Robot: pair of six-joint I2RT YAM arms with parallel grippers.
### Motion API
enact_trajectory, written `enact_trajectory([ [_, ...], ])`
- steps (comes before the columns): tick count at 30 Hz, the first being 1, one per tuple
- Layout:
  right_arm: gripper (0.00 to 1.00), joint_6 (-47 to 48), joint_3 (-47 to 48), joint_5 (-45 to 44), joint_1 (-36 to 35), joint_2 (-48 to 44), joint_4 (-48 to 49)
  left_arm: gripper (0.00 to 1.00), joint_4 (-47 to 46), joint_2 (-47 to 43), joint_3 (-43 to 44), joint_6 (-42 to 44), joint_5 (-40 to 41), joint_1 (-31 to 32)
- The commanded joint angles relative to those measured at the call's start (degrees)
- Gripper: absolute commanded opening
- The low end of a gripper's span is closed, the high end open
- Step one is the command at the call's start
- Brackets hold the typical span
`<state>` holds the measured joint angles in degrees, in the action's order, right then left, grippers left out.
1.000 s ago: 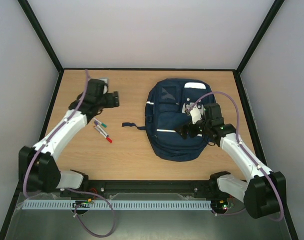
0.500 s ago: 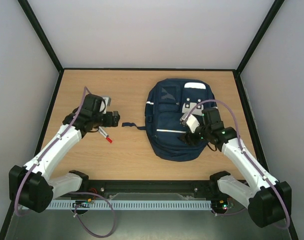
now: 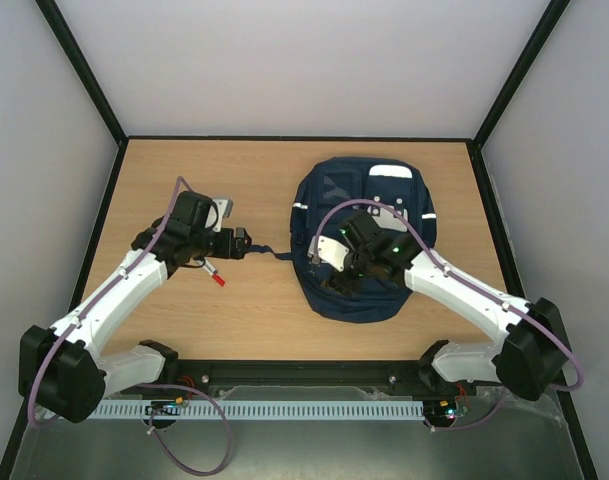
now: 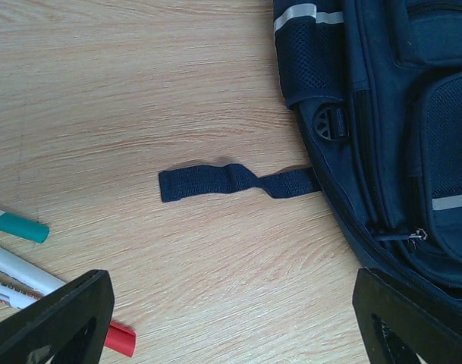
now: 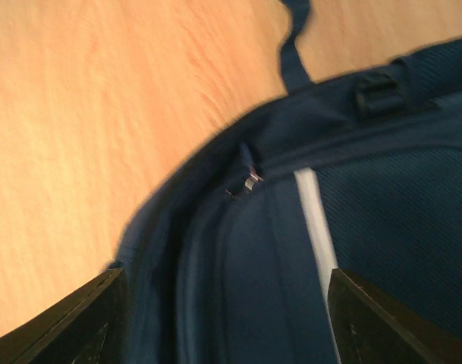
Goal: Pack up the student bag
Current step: Pick up the stationery from the center of the board.
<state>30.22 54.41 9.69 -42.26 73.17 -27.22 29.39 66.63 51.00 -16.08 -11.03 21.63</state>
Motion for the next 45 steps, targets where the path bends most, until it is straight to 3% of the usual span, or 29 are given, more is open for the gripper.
enact_trajectory([
  [1,0.71,6.51,-3.04,-13.09,-0.26,-4.62,-4.21,0.89,1.15,-1.59,0.75,0.6,0.86,0.26],
  [7,0.68,10.48,-11.45,-23.58,0.13,-12.62,-3.1,0.89,1.13,-0.78,1.6,1.22,0.99,0.26],
  [12,0.64,8.79,-14.52,-23.21,0.72,-16.1,-3.14,0.89,0.31,0.07,1.48,1.23,0.57,0.26],
  [19,0.56,8.63,-16.63,-24.02,0.73,-13.78,0.33,0.89,-0.21,0.44,1.38,0.96,-0.2,0.27],
  [26,0.56,9.15,-17.6,-24.64,0.71,-12.74,2.84,0.89,-0.85,0.49,0.8,0.81,0.19,0.27],
  [30,0.3,8.46,-17.26,-29.13,0.82,-12.45,8.04,0.89,-1.47,0.87,0.37,0.63,0.16,0.26],
  [32,0.24,8.28,-16.0,-29.93,1.59,-12.73,9.48,0.89,-1.73,1.03,0.19,0.33,0.7,0.3],
  [40,0.02,7.84,-8.59,-24.96,7.55,-13.73,8.69,0.88,-2.17,1.57,-0.26,-0.64,1.7,0.26],
  [45,0.01,3.72,-6.35,-20.68,11.6,-14.28,11.18,0.88,-2.26,1.93,-1.37,-3.97,6.92,0.06],
])
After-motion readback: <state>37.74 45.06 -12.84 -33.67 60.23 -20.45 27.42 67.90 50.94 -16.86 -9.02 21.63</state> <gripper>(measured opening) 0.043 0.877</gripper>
